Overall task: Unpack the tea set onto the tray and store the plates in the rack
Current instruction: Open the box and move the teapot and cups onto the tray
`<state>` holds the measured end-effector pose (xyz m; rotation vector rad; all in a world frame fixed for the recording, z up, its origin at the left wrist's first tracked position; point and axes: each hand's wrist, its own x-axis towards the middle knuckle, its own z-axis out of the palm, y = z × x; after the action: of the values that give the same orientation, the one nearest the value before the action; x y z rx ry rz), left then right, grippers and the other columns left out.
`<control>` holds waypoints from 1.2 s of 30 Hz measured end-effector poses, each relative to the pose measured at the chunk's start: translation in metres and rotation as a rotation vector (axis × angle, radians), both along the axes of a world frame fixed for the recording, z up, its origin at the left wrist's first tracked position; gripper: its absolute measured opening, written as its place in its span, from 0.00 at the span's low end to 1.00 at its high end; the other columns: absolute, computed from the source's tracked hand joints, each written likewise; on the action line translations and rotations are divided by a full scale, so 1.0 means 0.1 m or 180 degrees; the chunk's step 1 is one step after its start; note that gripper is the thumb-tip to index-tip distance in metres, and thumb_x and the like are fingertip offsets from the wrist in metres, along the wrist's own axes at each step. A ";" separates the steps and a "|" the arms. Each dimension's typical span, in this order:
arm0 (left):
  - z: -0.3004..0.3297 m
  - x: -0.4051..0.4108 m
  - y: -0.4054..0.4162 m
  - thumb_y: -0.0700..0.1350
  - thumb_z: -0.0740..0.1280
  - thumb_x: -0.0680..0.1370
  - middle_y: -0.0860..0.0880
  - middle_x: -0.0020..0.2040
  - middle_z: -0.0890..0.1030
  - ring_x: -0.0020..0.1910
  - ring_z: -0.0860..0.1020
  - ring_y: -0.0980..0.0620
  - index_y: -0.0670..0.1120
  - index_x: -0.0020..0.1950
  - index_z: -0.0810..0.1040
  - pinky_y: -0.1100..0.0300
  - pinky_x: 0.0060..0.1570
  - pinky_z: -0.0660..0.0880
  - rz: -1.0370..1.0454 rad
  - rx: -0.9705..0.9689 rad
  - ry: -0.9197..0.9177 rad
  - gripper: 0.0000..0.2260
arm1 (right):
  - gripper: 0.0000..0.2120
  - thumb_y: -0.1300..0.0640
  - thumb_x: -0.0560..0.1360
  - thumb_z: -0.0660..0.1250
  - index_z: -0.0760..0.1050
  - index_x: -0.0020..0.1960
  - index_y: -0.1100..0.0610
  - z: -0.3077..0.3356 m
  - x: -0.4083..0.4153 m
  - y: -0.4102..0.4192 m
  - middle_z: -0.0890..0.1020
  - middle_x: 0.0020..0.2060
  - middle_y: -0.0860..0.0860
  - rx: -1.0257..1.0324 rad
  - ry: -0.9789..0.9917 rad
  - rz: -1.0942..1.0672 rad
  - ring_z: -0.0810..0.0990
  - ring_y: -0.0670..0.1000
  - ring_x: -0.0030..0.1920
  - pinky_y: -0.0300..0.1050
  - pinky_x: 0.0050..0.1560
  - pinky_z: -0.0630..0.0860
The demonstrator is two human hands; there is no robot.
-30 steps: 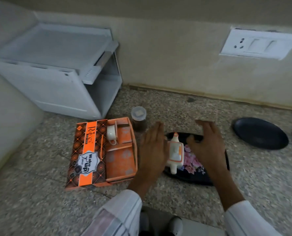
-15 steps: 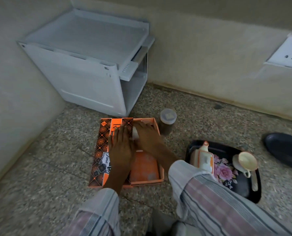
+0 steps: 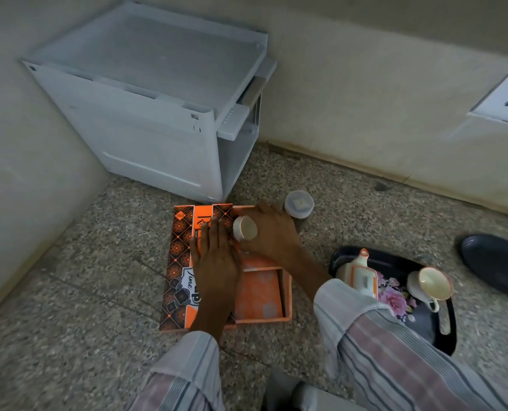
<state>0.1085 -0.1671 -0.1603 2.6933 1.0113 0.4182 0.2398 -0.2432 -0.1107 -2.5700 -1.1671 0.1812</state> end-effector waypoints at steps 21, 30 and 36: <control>0.57 0.42 -1.73 0.47 0.61 0.79 0.43 0.67 0.76 0.65 0.74 0.42 0.44 0.70 0.72 0.48 0.65 0.69 -0.1184 -0.0472 -0.0857 0.19 | 0.31 0.39 0.65 0.70 0.70 0.67 0.43 0.69 -0.15 -2.20 0.74 0.61 0.48 0.0931 0.0259 -0.1295 0.77 0.56 0.58 0.51 0.50 0.77; 0.22 0.80 -2.43 0.47 0.54 0.79 0.42 0.80 0.60 0.78 0.60 0.42 0.42 0.79 0.59 0.44 0.75 0.61 -0.1980 -0.0230 0.0421 0.27 | 0.35 0.46 0.66 0.74 0.66 0.70 0.48 0.32 -0.30 -3.46 0.73 0.64 0.53 0.0172 0.0284 -0.2314 0.73 0.59 0.61 0.54 0.54 0.77; 0.19 0.81 -2.46 0.43 0.58 0.80 0.42 0.79 0.60 0.78 0.60 0.41 0.39 0.79 0.58 0.46 0.75 0.63 -0.1902 -0.0207 0.0408 0.27 | 0.42 0.50 0.66 0.74 0.60 0.75 0.52 -0.01 -0.48 -3.67 0.72 0.65 0.50 0.0176 0.0462 -0.2400 0.70 0.57 0.62 0.55 0.53 0.76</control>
<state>0.1890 -0.4133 -0.1416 2.8092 0.2017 0.0934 0.1916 -0.6099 -0.1116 -2.6899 -0.1061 0.1486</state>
